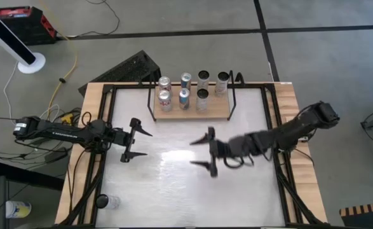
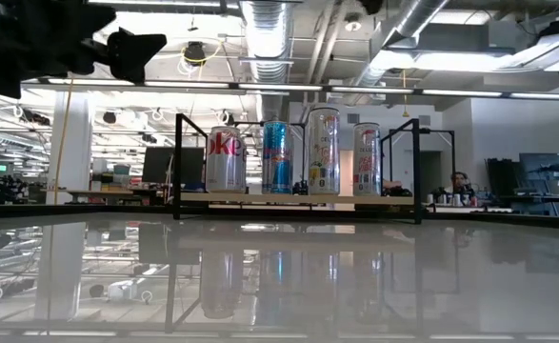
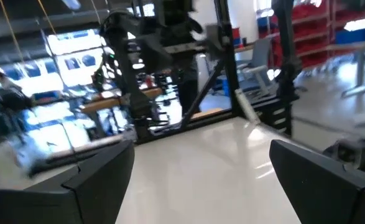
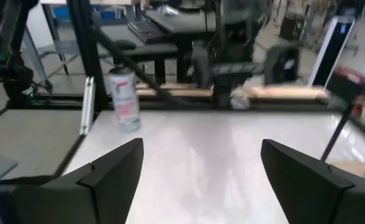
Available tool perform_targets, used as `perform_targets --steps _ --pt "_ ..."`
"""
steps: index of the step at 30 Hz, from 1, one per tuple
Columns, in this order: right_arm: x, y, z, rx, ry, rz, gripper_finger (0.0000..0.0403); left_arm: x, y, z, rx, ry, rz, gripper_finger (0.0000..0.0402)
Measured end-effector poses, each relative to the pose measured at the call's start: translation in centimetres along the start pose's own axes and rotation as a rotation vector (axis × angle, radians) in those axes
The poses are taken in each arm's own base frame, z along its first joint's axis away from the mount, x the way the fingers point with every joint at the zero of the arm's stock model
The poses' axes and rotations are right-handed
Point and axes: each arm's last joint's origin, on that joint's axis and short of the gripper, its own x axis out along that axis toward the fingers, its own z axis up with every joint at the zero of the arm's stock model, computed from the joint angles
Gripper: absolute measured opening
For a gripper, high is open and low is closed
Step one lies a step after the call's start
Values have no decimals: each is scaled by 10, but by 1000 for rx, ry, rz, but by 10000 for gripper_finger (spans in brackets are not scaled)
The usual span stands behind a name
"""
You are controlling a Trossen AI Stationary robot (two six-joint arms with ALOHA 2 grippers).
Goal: Place canned beverage on shelf
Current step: Put the white-pink soda can on the shelf aligned with the other white-pink soda can on the shelf
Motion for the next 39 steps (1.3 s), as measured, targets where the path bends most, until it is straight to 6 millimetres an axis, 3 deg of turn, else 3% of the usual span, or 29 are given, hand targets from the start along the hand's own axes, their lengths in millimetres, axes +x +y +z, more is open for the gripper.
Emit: perform_targets --steps 7,12,19,26,33,39 --pt "3 59 -29 110 -14 -7 324 1 -9 0 -194 -1 -156 361" --pt "15 81 -42 122 -124 10 320 7 -22 7 -308 25 -253 361" --pt "30 80 -51 92 -210 -14 320 21 -56 42 -366 282 -458 361" --pt "45 75 -68 86 -195 -37 320 7 -100 83 -313 331 -596 361" --pt "54 70 -74 53 -222 -55 320 -18 -128 95 -358 369 -712 361" --pt "59 59 -72 52 -227 -65 320 -32 -143 99 -330 367 -700 361"
